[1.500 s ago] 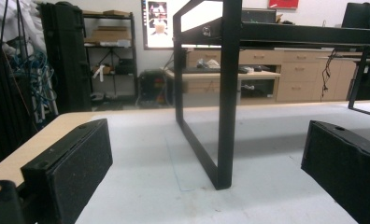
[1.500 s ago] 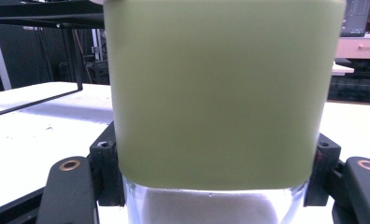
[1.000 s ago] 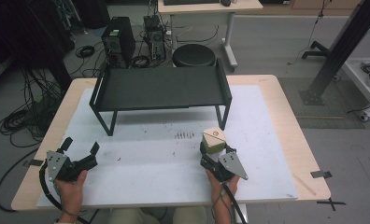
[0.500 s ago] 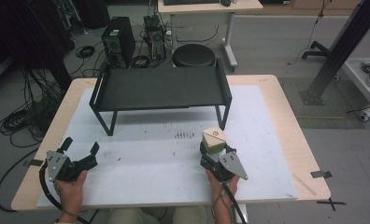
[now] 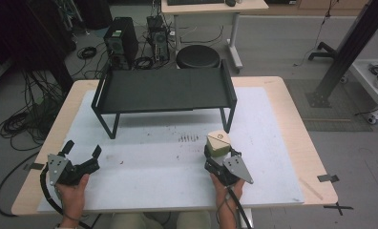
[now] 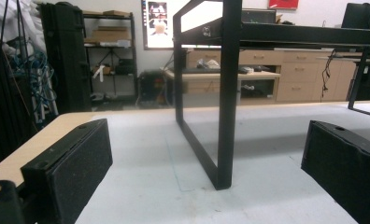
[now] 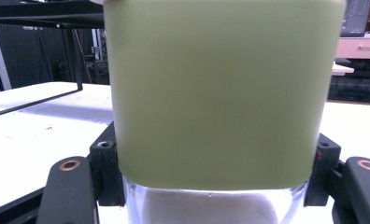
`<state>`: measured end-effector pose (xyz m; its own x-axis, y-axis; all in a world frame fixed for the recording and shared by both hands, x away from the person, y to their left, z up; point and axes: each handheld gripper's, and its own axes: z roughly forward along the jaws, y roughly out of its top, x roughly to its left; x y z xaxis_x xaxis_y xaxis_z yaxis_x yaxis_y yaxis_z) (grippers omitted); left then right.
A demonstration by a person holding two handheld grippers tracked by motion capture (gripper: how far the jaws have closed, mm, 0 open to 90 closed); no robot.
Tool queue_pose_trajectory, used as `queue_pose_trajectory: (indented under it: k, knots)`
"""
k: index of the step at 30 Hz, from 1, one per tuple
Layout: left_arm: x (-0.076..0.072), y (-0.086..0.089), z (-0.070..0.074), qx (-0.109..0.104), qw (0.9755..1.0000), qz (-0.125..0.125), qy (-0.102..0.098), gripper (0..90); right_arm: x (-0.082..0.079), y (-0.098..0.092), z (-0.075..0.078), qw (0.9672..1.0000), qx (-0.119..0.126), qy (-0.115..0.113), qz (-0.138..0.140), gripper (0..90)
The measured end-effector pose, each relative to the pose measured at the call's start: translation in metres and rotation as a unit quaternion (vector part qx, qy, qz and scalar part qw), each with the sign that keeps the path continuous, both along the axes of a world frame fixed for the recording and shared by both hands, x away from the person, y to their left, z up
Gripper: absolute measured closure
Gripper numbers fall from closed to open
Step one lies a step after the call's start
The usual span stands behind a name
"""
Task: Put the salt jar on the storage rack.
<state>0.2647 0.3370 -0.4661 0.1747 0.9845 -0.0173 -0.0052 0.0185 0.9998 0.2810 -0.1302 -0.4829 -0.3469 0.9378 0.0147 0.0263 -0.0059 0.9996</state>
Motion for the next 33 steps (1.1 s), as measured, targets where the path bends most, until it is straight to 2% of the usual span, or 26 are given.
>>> queue_pose_trajectory:
  k: [33]
  knots:
    - [0.0002,-0.0002,0.0001,0.0,1.0,0.0,0.001,2.7,0.0009,-0.0019,0.0016,1.0,-0.001,0.003,0.009,29.8]
